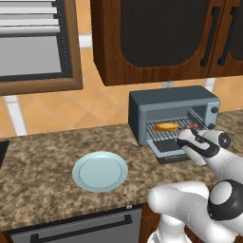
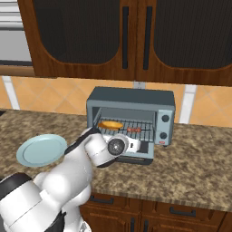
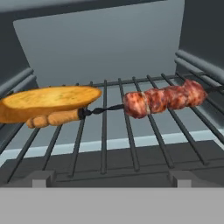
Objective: Pick up the kebab skewer and baguette bread, and place them inside the toaster oven. Close the toaster oven door and start by setting the timer.
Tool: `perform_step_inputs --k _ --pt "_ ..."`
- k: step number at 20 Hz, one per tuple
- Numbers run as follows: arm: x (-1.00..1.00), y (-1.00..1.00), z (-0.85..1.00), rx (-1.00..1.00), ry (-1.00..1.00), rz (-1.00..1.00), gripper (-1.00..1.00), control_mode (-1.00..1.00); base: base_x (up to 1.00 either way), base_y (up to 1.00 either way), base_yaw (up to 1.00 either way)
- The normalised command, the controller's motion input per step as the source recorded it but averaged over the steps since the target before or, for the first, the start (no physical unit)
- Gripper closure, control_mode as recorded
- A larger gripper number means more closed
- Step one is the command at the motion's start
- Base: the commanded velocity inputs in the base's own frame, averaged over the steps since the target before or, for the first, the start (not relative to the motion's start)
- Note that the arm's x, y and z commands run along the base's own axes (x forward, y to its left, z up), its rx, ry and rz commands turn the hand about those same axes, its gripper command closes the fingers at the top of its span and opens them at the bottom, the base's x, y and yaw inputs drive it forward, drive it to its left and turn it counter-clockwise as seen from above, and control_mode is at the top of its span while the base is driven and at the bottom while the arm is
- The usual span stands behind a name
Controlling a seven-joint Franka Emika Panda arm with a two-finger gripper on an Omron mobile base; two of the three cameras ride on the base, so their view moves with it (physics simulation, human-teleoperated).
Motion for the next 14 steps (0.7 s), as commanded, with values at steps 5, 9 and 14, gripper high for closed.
perform_step_inputs --k 5,9,14 --pt "0.13 0.00 -0.06 0.00 0.00 0.00 -1.00 -1.00 0.00 0.00 0.00" --pt "0.19 0.00 0.05 0.01 0.00 0.00 -1.00 -1.00 0.00 0.00 0.00" --pt "0.16 0.00 0.07 0.00 0.00 0.00 -1.00 -1.00 0.00 0.00 0.00"
